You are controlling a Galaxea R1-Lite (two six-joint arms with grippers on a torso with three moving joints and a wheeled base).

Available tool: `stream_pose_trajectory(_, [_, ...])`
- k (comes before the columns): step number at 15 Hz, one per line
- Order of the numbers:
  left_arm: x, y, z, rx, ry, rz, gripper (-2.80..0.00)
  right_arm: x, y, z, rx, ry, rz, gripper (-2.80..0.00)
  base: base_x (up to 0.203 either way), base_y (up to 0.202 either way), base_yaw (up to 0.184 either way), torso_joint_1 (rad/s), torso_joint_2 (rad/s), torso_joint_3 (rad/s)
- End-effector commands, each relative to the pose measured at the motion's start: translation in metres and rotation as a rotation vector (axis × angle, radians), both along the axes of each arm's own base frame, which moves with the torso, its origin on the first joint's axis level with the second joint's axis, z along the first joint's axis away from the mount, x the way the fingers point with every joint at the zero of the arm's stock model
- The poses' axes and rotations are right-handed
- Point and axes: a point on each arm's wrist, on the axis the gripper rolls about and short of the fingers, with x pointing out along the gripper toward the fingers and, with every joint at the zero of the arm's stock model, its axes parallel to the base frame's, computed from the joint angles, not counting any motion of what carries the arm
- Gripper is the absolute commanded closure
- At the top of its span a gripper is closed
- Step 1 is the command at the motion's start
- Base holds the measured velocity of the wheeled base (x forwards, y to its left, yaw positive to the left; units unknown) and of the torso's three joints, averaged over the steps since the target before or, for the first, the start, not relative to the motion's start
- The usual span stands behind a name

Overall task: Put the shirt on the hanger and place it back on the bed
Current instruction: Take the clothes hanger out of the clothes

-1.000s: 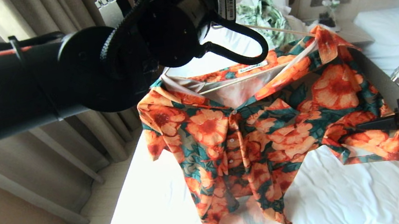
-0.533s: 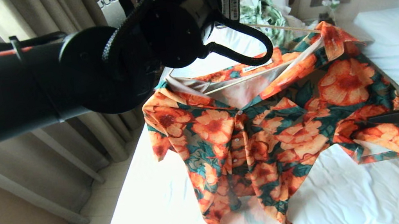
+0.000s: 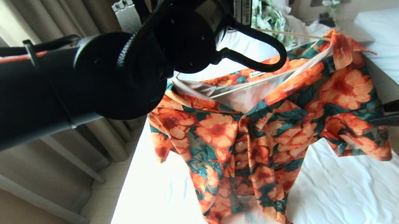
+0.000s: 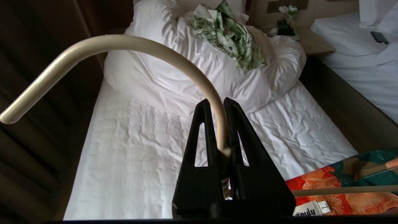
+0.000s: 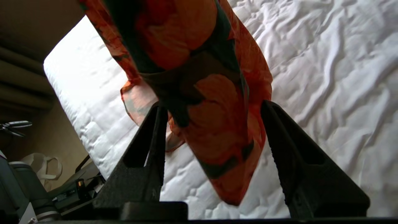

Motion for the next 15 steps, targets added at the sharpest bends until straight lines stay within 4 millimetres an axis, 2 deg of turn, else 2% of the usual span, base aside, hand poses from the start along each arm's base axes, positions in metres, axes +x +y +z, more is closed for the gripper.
stream_pose_trajectory(1, [0.004, -0.006, -0.008, 0.013, 0.01, 0.003, 0.0, -0.004, -0.006, 0.018, 0.002, -0.052, -0.023, -2.8, 0.0, 0.0, 0.0, 0.0, 0.0, 0.0])
stream_pose_trajectory(6, [0.004, -0.006, -0.007, 0.03, 0.007, 0.003, 0.0, -0.008, -0.026, 0.076, 0.135, -0.148, -0.043, -2.8, 0.0, 0.0, 0.0, 0.0, 0.0, 0.0])
stream_pose_trajectory(7, [0.003, -0.004, -0.006, 0.034, 0.002, 0.006, 0.0, -0.011, -0.026, 0.086, 0.164, -0.151, -0.045, 0.0, 0.0, 0.0, 0.0, 0.0, 0.0, 0.0])
stream_pose_trajectory(12, [-0.003, 0.008, 0.009, 0.049, -0.033, 0.022, 0.0, -0.017, -0.004, 0.143, 0.393, -0.054, -0.049, 0.0, 0.0, 0.0, 0.0, 0.0, 0.0, 0.0])
stream_pose_trajectory(13, [-0.006, 0.01, 0.012, 0.056, -0.042, 0.024, 0.0, -0.017, -0.002, 0.15, 0.419, -0.054, -0.048, 0.0, 0.0, 0.0, 0.0, 0.0, 0.0, 0.0])
stream_pose_trajectory(15, [-0.009, 0.015, 0.017, 0.067, -0.055, 0.029, 0.0, -0.019, -0.002, 0.154, 0.425, -0.07, -0.05, 0.0, 0.0, 0.0, 0.0, 0.0, 0.0, 0.0])
